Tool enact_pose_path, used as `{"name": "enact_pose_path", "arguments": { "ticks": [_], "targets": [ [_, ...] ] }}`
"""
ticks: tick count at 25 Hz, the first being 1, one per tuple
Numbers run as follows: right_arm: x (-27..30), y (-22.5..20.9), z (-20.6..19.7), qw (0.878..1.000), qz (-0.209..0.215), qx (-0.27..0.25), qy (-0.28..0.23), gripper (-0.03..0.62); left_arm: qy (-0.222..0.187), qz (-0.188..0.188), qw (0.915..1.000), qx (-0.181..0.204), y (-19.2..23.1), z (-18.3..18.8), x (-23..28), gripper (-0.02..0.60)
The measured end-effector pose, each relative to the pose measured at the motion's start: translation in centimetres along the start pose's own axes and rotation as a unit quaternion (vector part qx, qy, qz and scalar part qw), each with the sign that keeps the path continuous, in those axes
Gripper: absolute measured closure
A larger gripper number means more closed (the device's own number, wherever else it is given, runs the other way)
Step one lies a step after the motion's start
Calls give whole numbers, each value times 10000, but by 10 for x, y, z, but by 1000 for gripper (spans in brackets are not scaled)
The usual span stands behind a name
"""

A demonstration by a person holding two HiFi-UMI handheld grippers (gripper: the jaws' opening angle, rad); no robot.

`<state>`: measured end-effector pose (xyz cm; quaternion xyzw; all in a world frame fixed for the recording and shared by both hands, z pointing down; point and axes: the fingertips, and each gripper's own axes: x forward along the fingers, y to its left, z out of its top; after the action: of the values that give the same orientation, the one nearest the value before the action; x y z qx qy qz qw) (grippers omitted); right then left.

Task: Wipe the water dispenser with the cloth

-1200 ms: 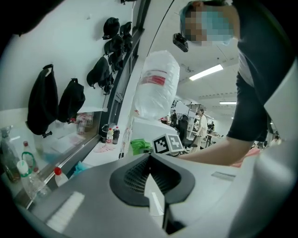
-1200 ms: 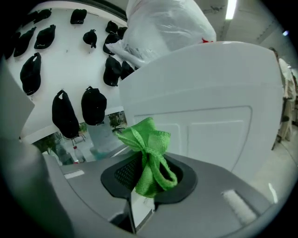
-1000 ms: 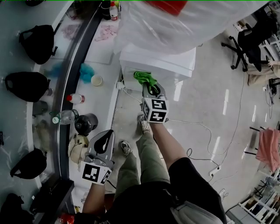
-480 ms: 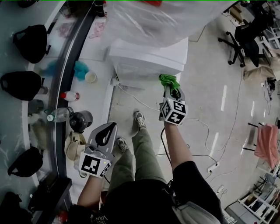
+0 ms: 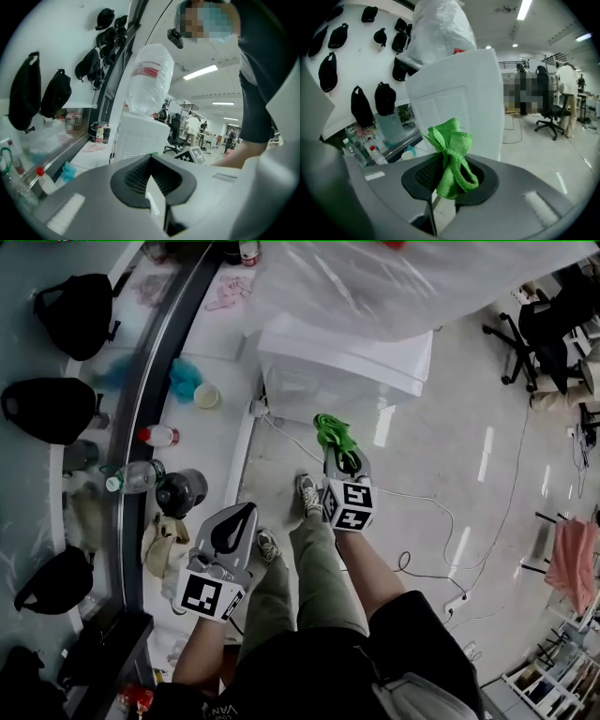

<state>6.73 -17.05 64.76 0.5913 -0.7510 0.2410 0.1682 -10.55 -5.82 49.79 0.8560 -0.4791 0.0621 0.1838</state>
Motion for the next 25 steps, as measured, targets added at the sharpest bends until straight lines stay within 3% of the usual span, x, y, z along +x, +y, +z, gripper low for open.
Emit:
{"name": "enact_pose_path", "arguments": {
  "ticks": [6,12,18,25],
  "targets": [
    [59,78,-5,9977,670,-110,19,507,6,342,9994,-76,21,-12,-14,580],
    [114,105,10,9967,761,-260,-73,507,-17,600,9981,-118,34,-17,-24,581],
    [121,79,12,9984,477,-303,-17,507,-1,516,9986,-106,31,-18,-22,581],
    [82,-6,7,9997,-228,-54,-50,507,4,57,10000,26,7,-13,-1,581]
  ]
}}
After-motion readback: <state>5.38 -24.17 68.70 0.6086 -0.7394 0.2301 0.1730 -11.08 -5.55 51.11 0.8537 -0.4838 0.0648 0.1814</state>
